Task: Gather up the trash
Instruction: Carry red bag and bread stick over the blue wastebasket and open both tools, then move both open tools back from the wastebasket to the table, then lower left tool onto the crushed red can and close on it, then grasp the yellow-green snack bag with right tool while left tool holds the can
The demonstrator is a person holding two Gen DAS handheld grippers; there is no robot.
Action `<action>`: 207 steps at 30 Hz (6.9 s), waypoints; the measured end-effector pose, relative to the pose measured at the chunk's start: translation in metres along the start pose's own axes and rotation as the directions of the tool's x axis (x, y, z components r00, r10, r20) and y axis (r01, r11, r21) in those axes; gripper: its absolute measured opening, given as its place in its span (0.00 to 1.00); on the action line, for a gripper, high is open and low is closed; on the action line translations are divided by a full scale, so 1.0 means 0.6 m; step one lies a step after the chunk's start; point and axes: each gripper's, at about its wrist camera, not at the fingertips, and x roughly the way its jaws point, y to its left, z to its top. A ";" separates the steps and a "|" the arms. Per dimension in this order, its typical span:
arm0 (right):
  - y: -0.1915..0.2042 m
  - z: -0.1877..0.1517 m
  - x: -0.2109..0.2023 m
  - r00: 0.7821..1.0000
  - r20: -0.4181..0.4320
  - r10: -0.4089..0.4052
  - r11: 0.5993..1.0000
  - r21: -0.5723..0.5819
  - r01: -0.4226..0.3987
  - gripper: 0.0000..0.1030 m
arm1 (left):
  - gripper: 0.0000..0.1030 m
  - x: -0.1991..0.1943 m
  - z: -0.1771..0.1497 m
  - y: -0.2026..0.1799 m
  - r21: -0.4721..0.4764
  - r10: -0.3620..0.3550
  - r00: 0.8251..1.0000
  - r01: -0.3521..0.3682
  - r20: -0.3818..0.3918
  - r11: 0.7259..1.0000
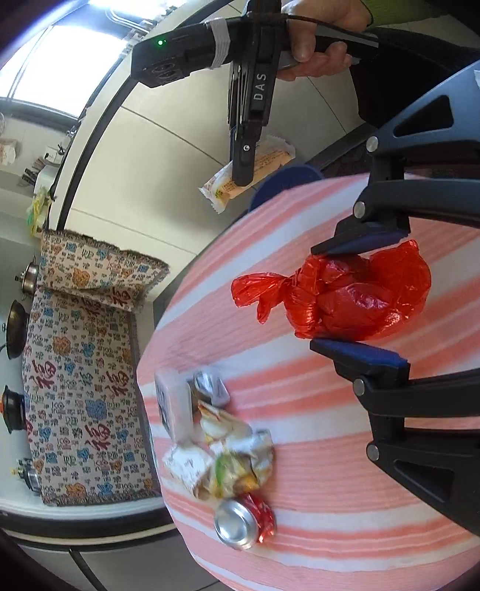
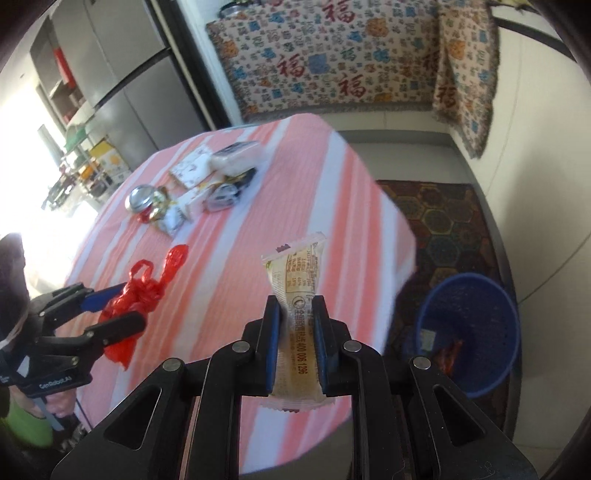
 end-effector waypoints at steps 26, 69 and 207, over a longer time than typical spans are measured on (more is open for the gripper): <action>-0.421 -0.044 0.016 0.974 0.010 -0.224 0.920 0.333 0.208 0.16 | 0.42 0.391 0.154 -0.351 0.165 -0.195 0.967 0.222 -0.164 0.961; -0.118 -0.018 0.016 0.956 0.223 -0.190 0.980 -0.015 0.198 0.85 | 0.63 0.107 0.028 -0.138 0.022 0.123 0.992 -0.124 0.026 0.992; 0.290 -0.055 0.151 0.993 -0.087 0.084 0.977 -0.190 -0.100 0.17 | 0.86 -0.031 -0.112 0.295 -0.138 0.325 0.945 -0.326 -0.028 0.935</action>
